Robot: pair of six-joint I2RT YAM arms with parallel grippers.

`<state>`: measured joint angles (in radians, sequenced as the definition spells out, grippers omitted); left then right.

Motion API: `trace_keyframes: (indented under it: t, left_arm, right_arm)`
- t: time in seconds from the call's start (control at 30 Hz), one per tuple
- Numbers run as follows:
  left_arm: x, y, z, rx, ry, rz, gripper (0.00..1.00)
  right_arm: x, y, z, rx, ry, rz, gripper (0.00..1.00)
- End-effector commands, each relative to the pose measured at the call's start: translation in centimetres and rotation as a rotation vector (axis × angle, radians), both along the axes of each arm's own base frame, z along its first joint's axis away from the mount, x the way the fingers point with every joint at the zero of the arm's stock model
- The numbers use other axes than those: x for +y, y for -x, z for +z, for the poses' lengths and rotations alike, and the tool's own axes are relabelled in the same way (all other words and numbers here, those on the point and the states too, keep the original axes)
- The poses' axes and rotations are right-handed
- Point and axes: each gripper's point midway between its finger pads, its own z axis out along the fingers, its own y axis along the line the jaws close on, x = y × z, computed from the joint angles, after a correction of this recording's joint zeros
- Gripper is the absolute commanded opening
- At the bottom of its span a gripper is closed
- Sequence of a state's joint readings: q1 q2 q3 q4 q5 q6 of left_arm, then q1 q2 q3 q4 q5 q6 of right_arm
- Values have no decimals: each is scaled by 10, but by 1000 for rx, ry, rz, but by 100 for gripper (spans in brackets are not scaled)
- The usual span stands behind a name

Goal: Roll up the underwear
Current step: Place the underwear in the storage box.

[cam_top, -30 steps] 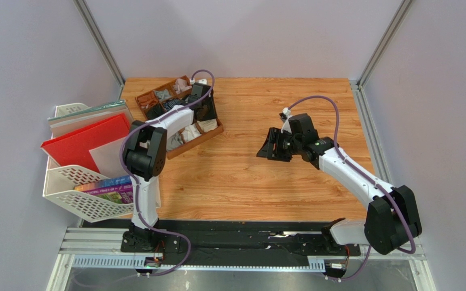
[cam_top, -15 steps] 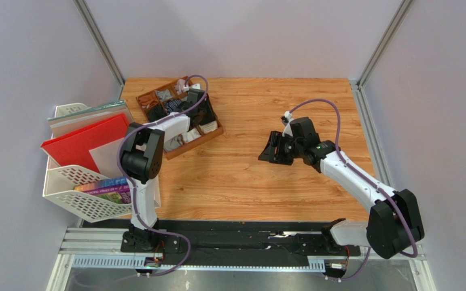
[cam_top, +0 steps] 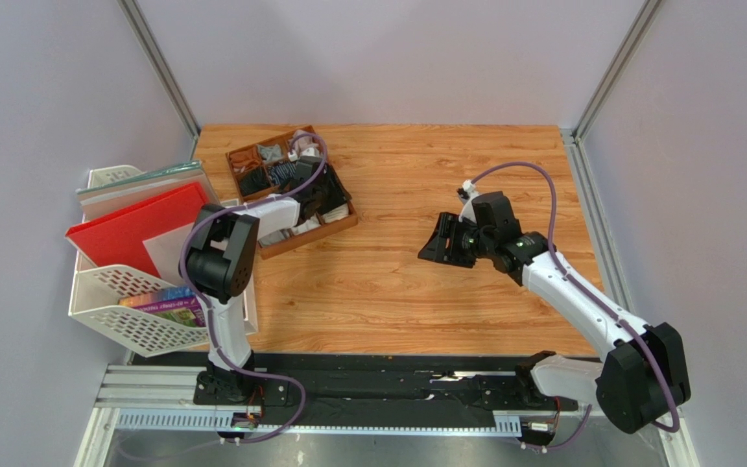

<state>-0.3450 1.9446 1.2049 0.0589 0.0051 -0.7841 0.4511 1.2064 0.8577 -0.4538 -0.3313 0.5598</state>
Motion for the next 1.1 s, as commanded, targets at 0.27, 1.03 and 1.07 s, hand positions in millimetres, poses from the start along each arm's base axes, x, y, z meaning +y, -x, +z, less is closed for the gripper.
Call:
trace_keyframes:
  t: [0.27,1.03,1.07]
  left_arm:
    - [8,10,80,-80,-73,-103,64]
    - [16,21,-13,144,-215,-137,64]
    - [17,22,-16,154,-216,-134,64]
  right_arm:
    - [-10,9,14,-49,5,-15,57]
    - [-17,17,21,-59,6,-33,58]
    - [-17,17,22,-60,5,-32,58]
